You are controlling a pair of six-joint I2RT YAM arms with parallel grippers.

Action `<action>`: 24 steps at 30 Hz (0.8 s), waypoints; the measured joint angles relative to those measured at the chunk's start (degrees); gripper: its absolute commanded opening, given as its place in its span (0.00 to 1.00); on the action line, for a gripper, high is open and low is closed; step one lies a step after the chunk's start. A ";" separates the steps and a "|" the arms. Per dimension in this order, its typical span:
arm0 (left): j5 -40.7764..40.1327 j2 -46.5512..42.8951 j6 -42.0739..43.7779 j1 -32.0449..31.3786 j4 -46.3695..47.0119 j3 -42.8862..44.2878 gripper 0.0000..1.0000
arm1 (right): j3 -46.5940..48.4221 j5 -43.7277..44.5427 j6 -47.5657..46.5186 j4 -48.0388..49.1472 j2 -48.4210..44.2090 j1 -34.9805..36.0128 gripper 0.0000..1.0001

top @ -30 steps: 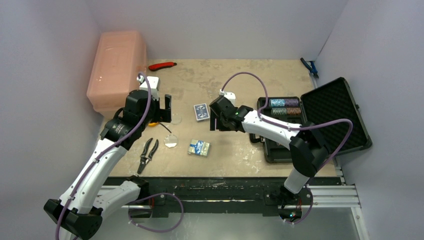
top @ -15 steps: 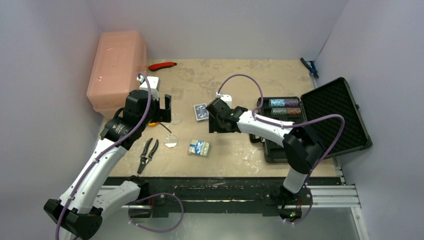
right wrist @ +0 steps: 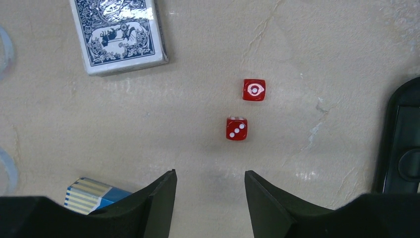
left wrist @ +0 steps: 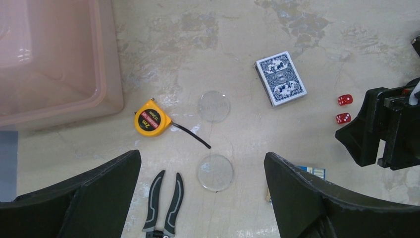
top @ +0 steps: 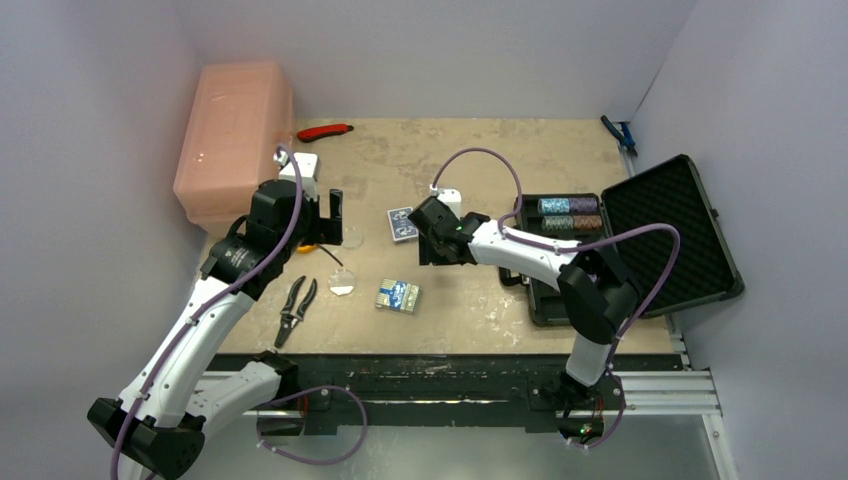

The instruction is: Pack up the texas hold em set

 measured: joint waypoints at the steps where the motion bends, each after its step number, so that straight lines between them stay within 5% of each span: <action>1: 0.00 0.00 0.00 -0.07 0.00 0.00 0.95 | 0.28 0.44 0.02 -0.28 0.48 0.00 0.55; 24: -8.00 -0.74 1.09 -0.24 3.37 -3.54 1.00 | 3.17 5.51 -1.64 -0.11 7.08 -1.97 0.40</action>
